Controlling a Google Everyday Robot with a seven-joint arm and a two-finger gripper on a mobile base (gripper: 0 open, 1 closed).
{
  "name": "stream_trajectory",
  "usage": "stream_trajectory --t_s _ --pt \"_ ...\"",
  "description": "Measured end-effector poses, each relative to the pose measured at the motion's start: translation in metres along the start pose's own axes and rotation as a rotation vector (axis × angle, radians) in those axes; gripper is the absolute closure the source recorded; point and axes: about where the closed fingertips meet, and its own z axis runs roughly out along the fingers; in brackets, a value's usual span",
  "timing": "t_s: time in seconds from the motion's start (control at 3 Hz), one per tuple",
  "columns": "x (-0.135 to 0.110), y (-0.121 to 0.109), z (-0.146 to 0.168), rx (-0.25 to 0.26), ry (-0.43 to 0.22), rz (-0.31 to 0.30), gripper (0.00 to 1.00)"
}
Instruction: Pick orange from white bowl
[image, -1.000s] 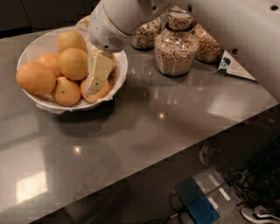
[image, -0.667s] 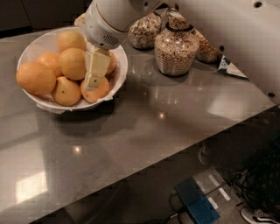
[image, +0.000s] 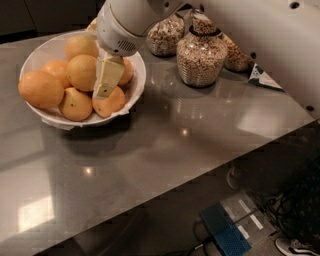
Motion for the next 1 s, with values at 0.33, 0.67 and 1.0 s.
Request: stream_trajectory --t_s 0.33,0.67,1.0 --pt "0.0 0.0 0.0 0.0 0.0 0.0 0.42" --pt "-0.0001 0.0 0.0 0.0 0.0 0.0 0.45" --pt "-0.0001 0.0 0.0002 0.0 0.0 0.0 0.27"
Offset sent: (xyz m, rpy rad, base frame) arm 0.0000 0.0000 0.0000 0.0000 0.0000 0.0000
